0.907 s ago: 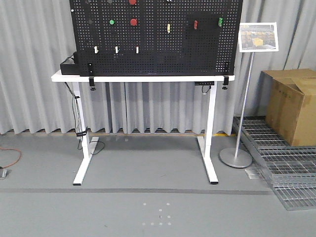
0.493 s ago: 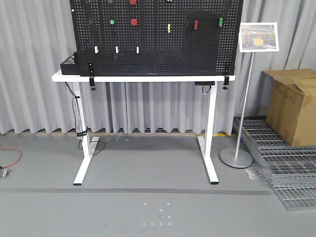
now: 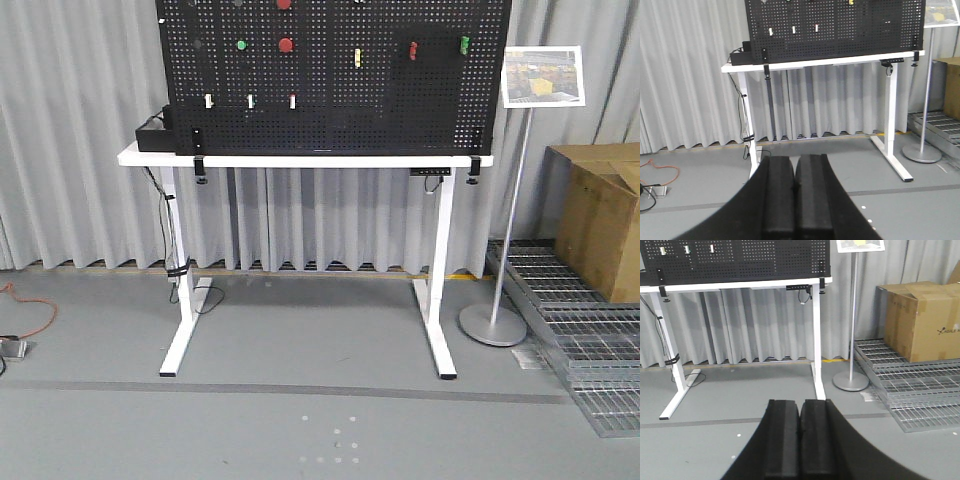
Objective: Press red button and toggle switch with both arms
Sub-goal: 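Drive the base forward toward the black pegboard on the table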
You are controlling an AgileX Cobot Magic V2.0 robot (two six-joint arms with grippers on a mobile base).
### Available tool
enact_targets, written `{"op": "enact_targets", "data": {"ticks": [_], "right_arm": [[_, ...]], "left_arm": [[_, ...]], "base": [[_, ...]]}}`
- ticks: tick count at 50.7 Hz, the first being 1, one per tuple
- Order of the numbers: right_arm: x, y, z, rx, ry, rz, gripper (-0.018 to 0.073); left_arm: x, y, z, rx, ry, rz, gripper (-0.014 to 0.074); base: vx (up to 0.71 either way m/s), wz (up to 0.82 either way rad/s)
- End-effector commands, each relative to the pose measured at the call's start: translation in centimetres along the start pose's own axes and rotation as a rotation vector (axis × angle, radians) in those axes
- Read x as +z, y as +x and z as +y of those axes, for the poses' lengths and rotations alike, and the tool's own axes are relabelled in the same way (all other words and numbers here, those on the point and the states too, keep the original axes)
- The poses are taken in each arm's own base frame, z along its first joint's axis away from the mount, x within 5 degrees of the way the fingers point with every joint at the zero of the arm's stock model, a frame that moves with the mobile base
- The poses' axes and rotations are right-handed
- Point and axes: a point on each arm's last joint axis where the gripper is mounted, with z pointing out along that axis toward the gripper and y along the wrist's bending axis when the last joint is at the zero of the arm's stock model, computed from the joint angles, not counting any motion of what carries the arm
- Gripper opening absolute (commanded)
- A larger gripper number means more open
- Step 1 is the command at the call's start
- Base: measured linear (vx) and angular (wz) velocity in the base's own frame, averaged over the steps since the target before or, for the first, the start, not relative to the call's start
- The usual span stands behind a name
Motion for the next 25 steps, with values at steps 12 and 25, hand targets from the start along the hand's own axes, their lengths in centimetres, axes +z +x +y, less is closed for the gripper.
{"op": "enact_targets", "data": {"ticks": [12,25], "right_arm": [[-0.04,-0.43,0.01,-0.012,0.001,-0.082,-0.0003],[-0.04,-0.43,0.01,-0.012,0.001,-0.082,-0.0003]], "left_arm": [[-0.03,0.33,0.0,-0.007,-0.005,-0.061,0.0001],[-0.03,0.33,0.0,-0.007,-0.005,-0.061,0.0001]], "base": [[0.15,0.08],[0.22,-0.06]]}}
